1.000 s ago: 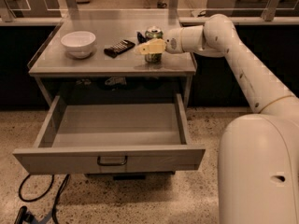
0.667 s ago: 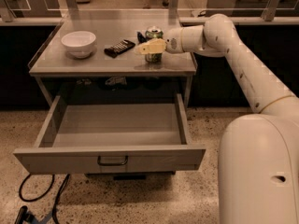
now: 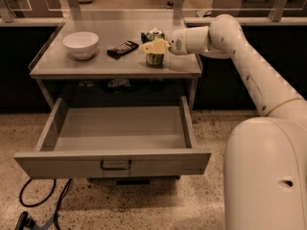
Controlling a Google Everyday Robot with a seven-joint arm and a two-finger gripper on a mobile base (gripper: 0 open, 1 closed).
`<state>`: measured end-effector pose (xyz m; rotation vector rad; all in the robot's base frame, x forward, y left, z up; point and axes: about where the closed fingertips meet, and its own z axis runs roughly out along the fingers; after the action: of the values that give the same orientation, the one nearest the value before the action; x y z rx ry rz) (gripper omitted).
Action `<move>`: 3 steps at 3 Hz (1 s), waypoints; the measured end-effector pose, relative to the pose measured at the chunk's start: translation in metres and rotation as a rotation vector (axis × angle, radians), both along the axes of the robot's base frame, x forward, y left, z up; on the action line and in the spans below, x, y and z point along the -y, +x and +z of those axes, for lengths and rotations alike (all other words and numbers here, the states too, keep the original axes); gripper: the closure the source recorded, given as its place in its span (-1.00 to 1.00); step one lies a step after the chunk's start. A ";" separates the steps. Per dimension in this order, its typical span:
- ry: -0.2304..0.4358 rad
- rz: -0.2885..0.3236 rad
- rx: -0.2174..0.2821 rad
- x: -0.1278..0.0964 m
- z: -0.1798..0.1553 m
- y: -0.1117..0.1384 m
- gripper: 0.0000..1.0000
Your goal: Place green can into top drawer
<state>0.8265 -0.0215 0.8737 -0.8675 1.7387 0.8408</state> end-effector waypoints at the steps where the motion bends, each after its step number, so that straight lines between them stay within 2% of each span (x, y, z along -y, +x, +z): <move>1: 0.000 0.000 0.000 0.000 0.000 0.000 0.26; 2: 0.013 0.001 -0.009 -0.003 0.000 0.002 0.73; 3: 0.043 0.045 -0.038 0.001 0.007 -0.014 1.00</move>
Offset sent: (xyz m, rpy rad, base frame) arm 0.0047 -0.0029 0.0039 0.0300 0.0158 -0.0079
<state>0.8122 -0.0228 0.8804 -0.8694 1.7331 0.9268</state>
